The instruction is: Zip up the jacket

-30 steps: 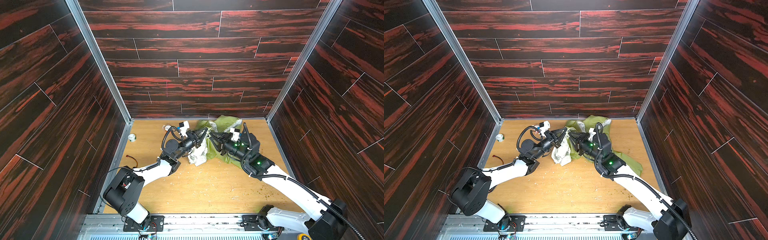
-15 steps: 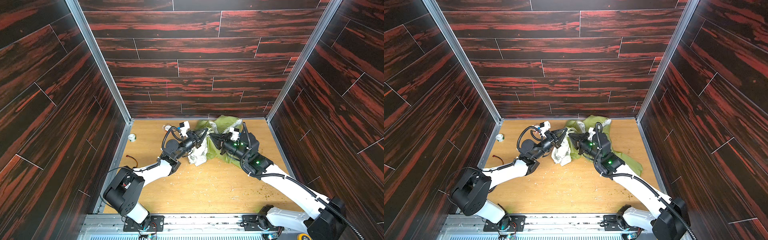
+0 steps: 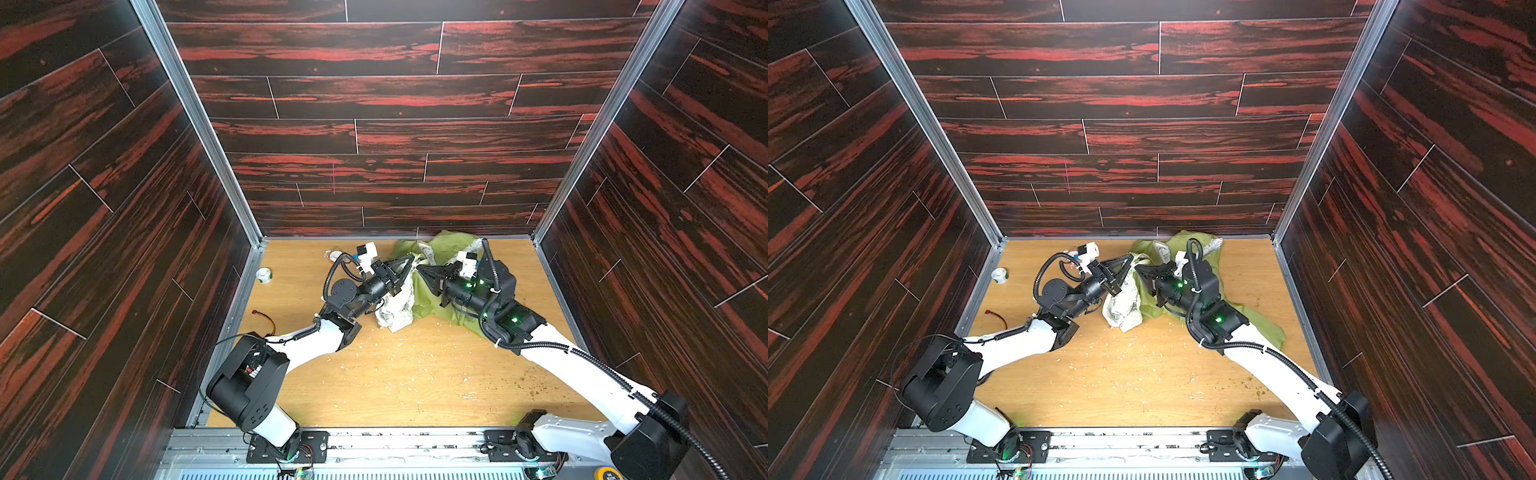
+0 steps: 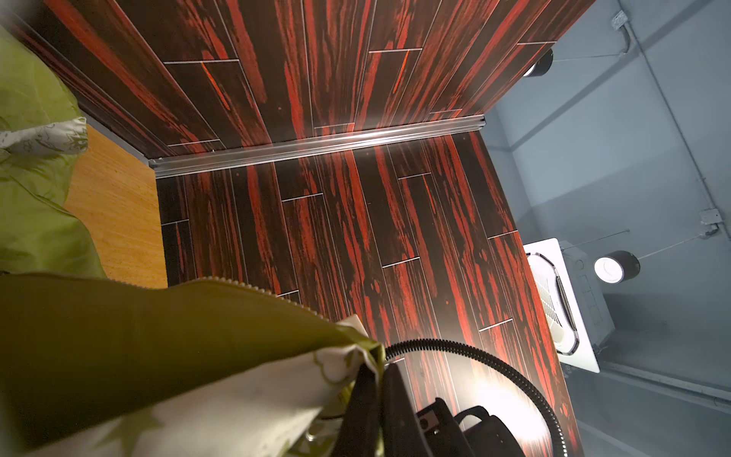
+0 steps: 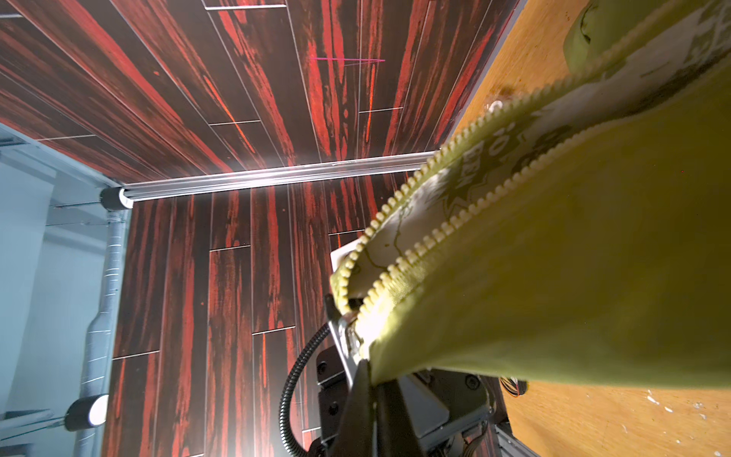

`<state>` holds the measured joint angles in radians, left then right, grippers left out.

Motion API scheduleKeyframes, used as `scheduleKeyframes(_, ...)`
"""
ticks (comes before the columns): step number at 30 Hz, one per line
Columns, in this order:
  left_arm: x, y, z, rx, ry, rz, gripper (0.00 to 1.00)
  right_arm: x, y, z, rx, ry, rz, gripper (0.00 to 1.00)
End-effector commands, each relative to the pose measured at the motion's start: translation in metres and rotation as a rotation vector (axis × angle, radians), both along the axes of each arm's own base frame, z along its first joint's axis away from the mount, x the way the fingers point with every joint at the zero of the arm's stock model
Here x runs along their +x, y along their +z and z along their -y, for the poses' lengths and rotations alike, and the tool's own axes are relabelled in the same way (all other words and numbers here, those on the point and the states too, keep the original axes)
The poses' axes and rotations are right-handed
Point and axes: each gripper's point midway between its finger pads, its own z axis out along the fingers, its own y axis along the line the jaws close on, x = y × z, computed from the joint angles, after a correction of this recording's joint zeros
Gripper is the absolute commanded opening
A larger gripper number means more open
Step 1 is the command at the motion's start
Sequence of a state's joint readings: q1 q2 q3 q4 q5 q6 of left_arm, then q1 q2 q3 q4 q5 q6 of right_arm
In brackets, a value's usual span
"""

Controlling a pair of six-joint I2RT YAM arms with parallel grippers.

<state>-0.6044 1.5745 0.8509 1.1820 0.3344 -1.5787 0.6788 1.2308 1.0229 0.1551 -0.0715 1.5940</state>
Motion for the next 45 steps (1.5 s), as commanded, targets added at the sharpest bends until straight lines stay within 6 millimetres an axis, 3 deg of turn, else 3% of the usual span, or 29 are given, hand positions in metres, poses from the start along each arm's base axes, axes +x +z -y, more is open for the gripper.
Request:
scheduleKeyframes(1,-0.021,0.029,0.001,-0.041,-0.048,0.091,0.0,-0.006,0.002,-0.018,-0.011,0.066,0.006,0.0)
scheduleKeyframes(14,-0.02,0.016,0.006,-0.014,-0.064,0.072,0.0,-0.01,0.025,-0.035,-0.039,0.128,0.082,0.0)
scheduleKeyframes(28,-0.016,0.022,0.004,-0.024,-0.043,0.084,0.0,-0.021,-0.002,-0.06,-0.071,0.214,0.02,0.0)
scheduleKeyframes(37,-0.017,-0.004,0.006,0.01,-0.058,0.036,0.0,-0.022,0.053,-0.059,-0.037,0.203,0.187,0.0)
scheduleKeyframes(45,-0.013,0.005,0.01,-0.002,-0.062,0.051,0.0,-0.032,0.021,-0.076,-0.055,0.29,0.106,0.0)
